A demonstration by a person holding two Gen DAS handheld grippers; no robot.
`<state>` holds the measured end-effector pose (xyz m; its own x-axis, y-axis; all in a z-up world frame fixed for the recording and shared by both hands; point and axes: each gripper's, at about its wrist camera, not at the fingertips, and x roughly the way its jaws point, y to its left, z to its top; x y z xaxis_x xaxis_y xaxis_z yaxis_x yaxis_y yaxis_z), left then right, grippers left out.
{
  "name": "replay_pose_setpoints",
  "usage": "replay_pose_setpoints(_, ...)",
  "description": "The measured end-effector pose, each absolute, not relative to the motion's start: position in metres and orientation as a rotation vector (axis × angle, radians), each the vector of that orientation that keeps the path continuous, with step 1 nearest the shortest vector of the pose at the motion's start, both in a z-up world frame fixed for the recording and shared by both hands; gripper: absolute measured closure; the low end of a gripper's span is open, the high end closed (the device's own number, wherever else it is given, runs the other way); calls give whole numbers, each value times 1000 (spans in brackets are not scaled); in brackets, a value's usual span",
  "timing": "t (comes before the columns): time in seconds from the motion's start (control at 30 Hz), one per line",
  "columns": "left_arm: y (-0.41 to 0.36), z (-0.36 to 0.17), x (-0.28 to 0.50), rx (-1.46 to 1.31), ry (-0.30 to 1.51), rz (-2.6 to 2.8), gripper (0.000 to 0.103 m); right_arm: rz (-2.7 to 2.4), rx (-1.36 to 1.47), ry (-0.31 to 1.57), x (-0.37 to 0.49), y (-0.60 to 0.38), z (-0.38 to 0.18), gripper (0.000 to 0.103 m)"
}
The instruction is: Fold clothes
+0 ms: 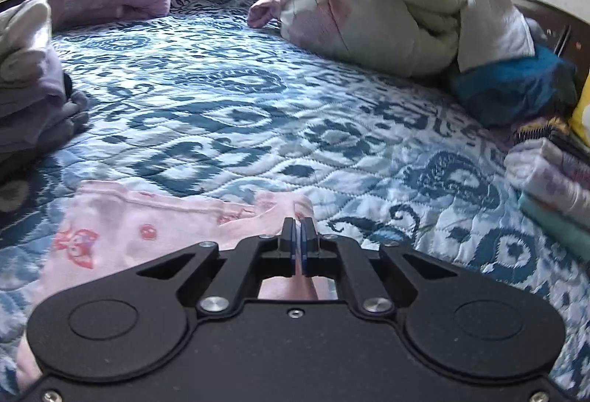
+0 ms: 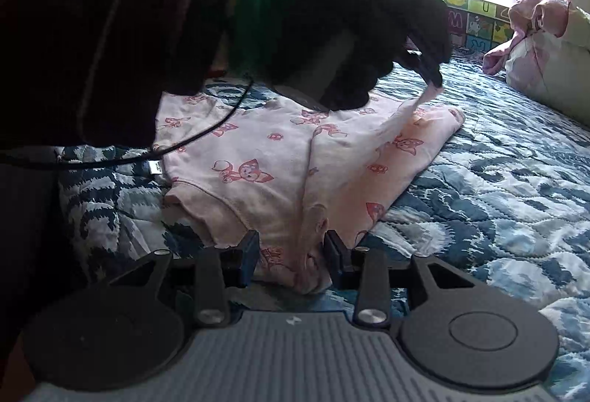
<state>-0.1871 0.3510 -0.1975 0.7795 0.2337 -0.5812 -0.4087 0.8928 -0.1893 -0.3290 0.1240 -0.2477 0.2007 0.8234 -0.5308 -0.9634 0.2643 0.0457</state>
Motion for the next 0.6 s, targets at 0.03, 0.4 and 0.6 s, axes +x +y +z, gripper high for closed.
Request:
replay_pose_setpoints(0.03, 350, -199, -185, -311, 583, 352, 102, 1281, -324, 511, -328, 124, -248, 64)
replay_pose_setpoints(0.4, 340, -210, -165, -215, 661, 300, 102, 1300, -287, 548, -320, 122, -249, 63)
replay_pose_setpoints(0.6, 350, -203, -168, -247, 710, 299, 76, 1301, -263, 565, -317, 122, -249, 64)
